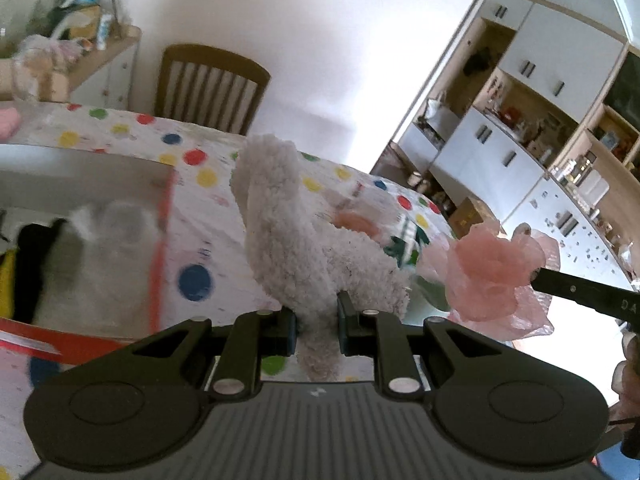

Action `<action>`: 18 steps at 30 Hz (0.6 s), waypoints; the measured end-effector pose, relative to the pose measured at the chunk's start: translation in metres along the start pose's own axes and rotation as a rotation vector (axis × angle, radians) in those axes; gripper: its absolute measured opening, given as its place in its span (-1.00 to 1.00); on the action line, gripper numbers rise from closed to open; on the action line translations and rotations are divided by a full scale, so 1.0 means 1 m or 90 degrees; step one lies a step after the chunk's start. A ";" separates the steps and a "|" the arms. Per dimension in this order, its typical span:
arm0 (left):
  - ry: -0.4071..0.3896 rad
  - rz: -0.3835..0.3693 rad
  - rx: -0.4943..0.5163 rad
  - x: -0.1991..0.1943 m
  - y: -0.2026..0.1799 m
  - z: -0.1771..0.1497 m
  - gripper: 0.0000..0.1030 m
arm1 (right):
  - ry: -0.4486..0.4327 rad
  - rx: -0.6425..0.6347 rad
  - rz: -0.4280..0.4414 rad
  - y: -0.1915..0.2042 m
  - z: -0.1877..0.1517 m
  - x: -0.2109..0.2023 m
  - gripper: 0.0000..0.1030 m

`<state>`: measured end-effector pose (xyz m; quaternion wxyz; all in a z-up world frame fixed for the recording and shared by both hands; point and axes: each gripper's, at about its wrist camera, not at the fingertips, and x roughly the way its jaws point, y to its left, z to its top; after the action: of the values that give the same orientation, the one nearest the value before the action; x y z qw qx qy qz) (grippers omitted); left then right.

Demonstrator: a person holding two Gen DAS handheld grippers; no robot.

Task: Organize soft objects
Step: 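Lift the white towel with the left tool while the right tool carries the pink puff toward the box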

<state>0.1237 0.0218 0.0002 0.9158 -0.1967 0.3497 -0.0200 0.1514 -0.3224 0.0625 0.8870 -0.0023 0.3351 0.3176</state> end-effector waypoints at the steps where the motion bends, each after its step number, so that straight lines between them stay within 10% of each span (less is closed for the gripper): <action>1: -0.002 0.002 -0.003 -0.005 0.007 0.002 -0.64 | 0.000 -0.004 0.004 0.008 0.001 0.002 -1.00; 18: -0.041 0.073 -0.045 -0.062 0.122 0.021 -0.64 | -0.001 -0.084 0.076 0.140 0.019 0.064 -1.00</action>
<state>0.0784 0.1522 0.0084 0.9186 -0.2092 0.3313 0.0509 0.1200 -0.1704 0.0682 0.8646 -0.0406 0.3125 0.3914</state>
